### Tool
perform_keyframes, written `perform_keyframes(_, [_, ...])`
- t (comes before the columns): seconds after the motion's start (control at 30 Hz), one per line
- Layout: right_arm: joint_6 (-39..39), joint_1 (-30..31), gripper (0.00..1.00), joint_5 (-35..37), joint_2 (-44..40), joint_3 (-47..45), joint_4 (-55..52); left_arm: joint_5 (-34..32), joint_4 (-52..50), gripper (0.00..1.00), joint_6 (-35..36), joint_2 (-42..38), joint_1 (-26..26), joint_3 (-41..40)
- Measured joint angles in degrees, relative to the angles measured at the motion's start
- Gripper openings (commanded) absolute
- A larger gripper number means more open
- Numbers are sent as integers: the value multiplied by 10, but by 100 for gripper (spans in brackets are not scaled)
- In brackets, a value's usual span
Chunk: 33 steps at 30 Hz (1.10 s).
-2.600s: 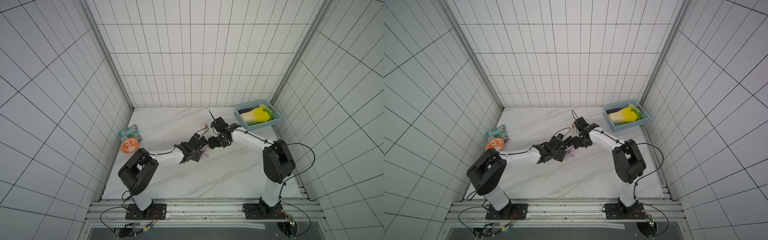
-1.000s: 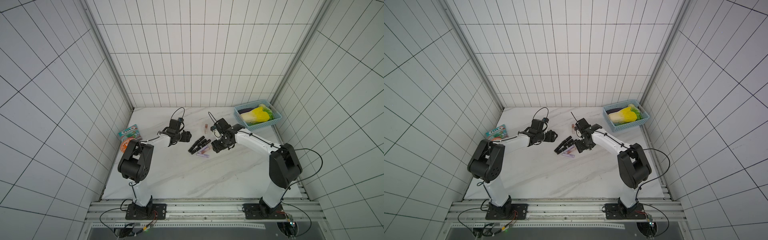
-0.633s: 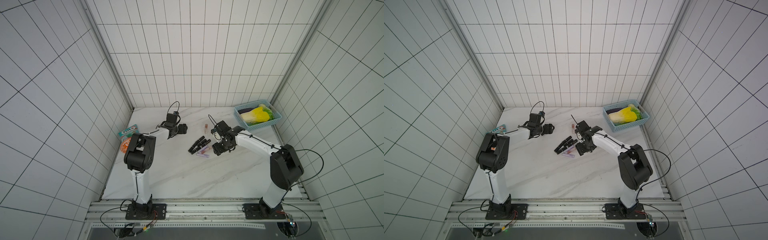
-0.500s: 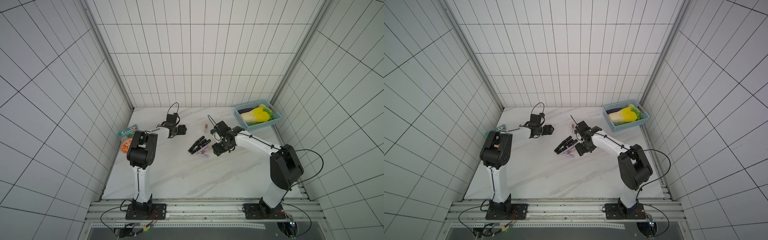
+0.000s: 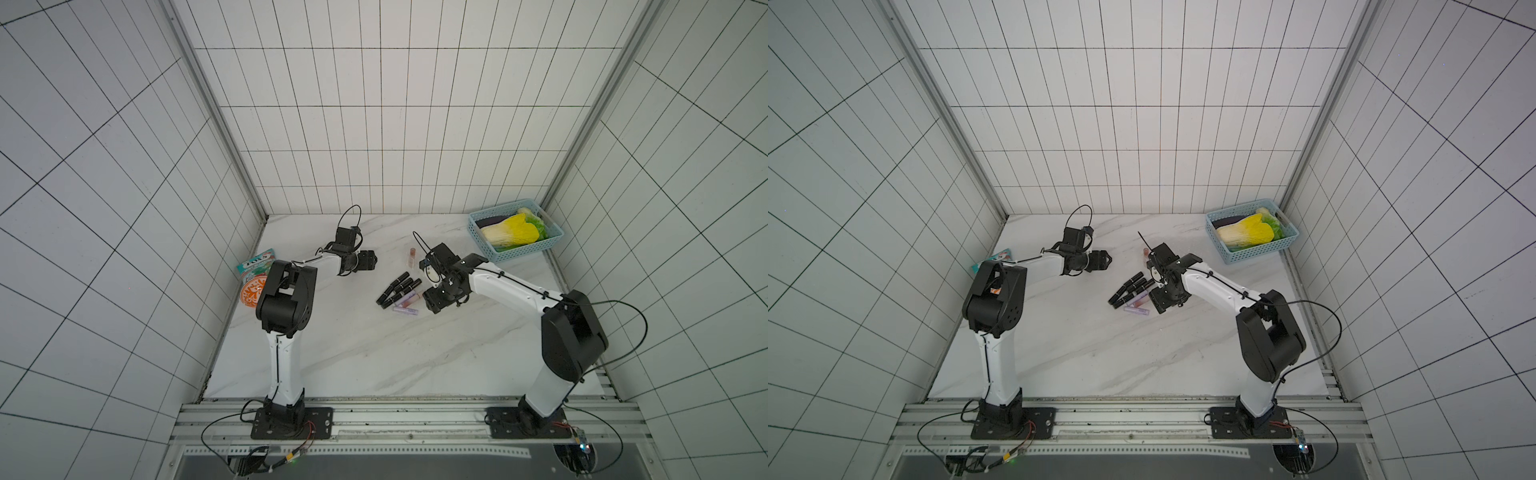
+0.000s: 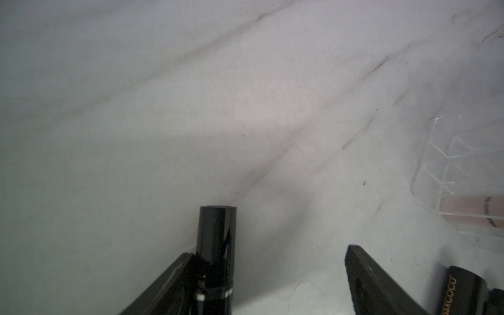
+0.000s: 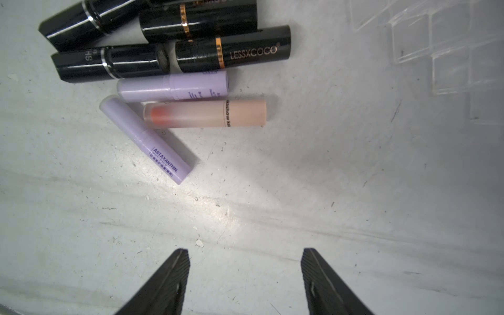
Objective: Arrange the lipsticks in the organizer
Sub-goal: Adjust the lipstick at the center of the board.
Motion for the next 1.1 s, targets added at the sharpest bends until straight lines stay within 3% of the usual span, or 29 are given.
perform_keyframes(0.6, [-10, 0, 68, 5, 21, 29, -7, -14, -5, 81, 16, 7, -33, 9])
perform_keyframes(1.1, [-94, 1, 86, -65, 110, 90, 35, -16, 9, 80, 19, 1, -34, -8])
